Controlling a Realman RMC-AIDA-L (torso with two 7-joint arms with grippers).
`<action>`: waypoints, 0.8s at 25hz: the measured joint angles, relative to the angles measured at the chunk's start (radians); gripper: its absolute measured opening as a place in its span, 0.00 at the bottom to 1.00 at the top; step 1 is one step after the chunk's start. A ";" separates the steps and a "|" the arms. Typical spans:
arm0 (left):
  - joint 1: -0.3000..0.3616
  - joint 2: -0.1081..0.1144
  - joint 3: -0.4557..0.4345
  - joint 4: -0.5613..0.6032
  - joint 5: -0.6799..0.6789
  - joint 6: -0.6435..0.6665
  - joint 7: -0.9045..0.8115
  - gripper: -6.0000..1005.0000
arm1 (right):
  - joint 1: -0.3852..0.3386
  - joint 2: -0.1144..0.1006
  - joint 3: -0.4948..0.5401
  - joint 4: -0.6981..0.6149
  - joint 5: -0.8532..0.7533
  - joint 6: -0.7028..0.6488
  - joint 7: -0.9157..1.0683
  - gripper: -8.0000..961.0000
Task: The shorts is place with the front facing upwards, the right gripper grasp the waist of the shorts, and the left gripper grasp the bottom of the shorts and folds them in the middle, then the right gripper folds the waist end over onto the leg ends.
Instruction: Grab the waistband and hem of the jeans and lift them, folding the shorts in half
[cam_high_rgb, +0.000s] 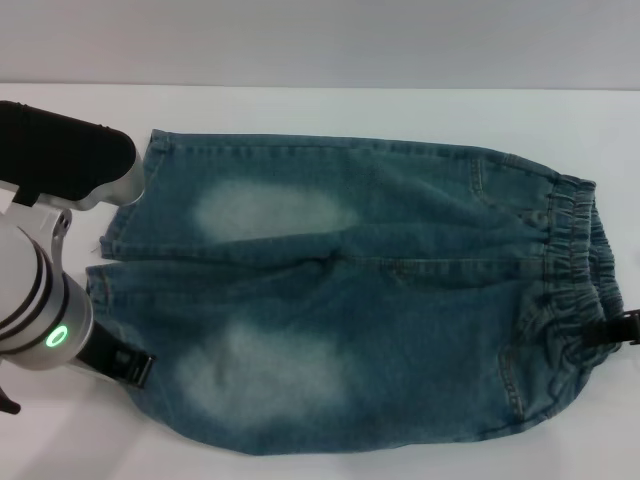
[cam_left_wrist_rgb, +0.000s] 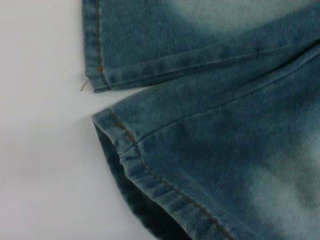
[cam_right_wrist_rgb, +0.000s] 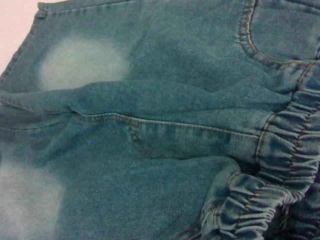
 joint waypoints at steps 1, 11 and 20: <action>0.002 0.000 0.000 0.000 0.000 0.006 0.000 0.14 | 0.000 0.000 0.000 0.000 0.007 -0.001 -0.003 0.02; 0.068 0.003 -0.087 -0.002 0.002 0.204 0.033 0.15 | 0.003 -0.006 0.313 0.172 0.346 0.022 -0.214 0.02; 0.126 -0.002 -0.135 0.056 -0.016 0.565 0.044 0.16 | 0.019 -0.101 0.474 0.578 0.705 0.026 -0.383 0.04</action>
